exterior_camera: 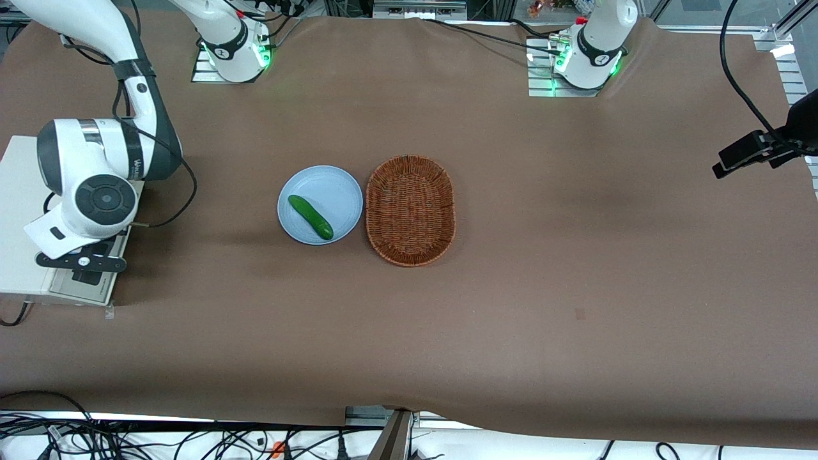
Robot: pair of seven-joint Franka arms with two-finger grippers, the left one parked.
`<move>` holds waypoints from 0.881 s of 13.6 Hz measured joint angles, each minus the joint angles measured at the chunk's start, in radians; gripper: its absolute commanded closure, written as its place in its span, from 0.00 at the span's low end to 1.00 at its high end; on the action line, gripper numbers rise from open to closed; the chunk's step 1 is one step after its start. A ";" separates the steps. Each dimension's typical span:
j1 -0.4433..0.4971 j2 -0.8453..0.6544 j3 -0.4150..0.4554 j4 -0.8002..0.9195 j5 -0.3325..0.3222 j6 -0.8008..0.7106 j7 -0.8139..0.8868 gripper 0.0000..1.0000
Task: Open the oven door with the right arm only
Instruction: 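Move the right gripper down to the toaster oven's silver door handle, then pull the door handle outward and down with the right gripper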
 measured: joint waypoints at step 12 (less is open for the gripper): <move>-0.002 0.009 -0.046 -0.119 -0.146 0.117 0.137 1.00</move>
